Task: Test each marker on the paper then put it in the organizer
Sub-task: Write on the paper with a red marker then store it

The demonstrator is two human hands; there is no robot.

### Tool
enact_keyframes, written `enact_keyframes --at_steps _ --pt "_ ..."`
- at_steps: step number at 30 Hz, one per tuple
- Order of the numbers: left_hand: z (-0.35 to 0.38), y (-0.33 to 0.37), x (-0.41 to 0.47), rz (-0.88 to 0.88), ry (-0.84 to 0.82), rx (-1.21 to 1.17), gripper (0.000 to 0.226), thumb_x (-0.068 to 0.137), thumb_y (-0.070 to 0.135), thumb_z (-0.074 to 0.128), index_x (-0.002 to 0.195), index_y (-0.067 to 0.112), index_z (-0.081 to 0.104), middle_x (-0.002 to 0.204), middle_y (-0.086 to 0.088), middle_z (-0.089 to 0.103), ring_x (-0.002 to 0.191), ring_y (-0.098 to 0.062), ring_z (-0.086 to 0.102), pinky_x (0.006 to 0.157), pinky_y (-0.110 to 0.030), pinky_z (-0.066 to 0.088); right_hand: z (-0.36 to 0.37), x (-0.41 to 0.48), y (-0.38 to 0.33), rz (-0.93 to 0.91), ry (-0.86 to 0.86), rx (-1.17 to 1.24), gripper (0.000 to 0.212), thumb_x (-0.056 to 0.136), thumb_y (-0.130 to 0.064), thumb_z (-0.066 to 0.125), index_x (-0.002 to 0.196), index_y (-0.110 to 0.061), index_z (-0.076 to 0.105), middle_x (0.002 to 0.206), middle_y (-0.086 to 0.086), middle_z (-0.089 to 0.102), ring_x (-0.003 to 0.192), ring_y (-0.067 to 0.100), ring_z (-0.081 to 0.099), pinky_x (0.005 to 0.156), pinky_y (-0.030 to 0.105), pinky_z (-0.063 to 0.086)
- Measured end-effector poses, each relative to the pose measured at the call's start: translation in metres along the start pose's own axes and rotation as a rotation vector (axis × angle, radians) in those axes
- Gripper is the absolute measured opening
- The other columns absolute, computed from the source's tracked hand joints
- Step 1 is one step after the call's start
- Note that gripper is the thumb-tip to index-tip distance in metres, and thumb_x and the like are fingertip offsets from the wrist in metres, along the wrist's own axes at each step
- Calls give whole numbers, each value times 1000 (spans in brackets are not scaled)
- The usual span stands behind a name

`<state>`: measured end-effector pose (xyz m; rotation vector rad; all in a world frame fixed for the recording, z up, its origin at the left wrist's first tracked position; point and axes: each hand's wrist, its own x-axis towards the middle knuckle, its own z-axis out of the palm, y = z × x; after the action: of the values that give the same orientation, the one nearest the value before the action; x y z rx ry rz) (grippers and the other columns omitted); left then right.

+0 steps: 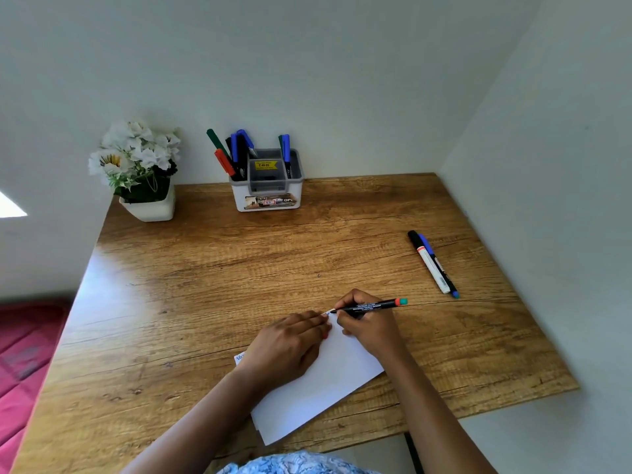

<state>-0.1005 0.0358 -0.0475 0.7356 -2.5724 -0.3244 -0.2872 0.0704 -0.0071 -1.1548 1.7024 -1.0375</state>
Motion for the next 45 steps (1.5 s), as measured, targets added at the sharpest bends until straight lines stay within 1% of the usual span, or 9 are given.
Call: enact_keyframes --at_steps 3,7,9,13,20,26,31,40,45 --pt "0 1 0 0 -3 -2 36 93 31 45 117 19 67 121 3 66 114 -14 60 87 -27 53 -1 0 1 0 15 6 9 80 2 65 78 -6 64 72 6 63 64 10 59 56 26 56" --pt "-1 0 1 -2 0 5 35 93 31 45 116 18 68 121 3 66 113 -13 60 86 -25 51 1 0 1 20 25 23 12 82 -1 65 78 -12 64 73 0 64 63 0 61 55 21 56" --pt "0 0 1 -7 0 5 35 93 31 45 117 19 68 121 3 66 114 -13 60 86 -25 52 0 0 3 23 29 40 13 81 1 65 77 -11 64 74 0 64 63 0 61 56 21 56" --pt "0 0 0 -5 -7 -1 35 93 31 45 117 19 68 121 3 66 114 -13 60 86 -26 52 -1 0 4 28 54 75 13 80 2 66 76 -10 64 73 2 64 65 5 61 56 22 56" --pt "0 1 0 -13 -10 -9 35 94 31 44 118 18 67 121 3 66 115 -14 60 86 -28 53 0 1 4 17 23 49 15 81 2 66 76 -12 63 77 8 64 63 4 61 56 22 56" --pt "-2 1 0 -15 -7 -2 35 94 31 44 116 18 68 120 3 66 114 -14 60 85 -27 53 0 1 5 28 43 42 13 80 1 66 77 -11 63 78 7 65 65 5 62 57 22 57" --pt "-3 2 1 -15 -9 1 35 94 31 45 116 19 68 120 3 66 113 -13 60 85 -26 53 0 2 5 31 59 47 5 81 1 66 82 -4 64 77 5 65 68 8 63 56 21 56" --pt "-2 1 0 -21 -6 -16 34 93 31 46 116 19 68 121 4 66 114 -12 59 86 -26 53 1 1 4 41 112 78 5 82 2 64 81 -3 64 72 3 64 64 7 63 55 18 55" --pt "-2 1 0 -29 -10 -18 34 93 32 46 116 21 68 121 5 66 115 -11 59 85 -25 52 2 1 4 39 116 56 7 81 1 66 79 -6 64 71 3 64 63 5 63 55 20 56"
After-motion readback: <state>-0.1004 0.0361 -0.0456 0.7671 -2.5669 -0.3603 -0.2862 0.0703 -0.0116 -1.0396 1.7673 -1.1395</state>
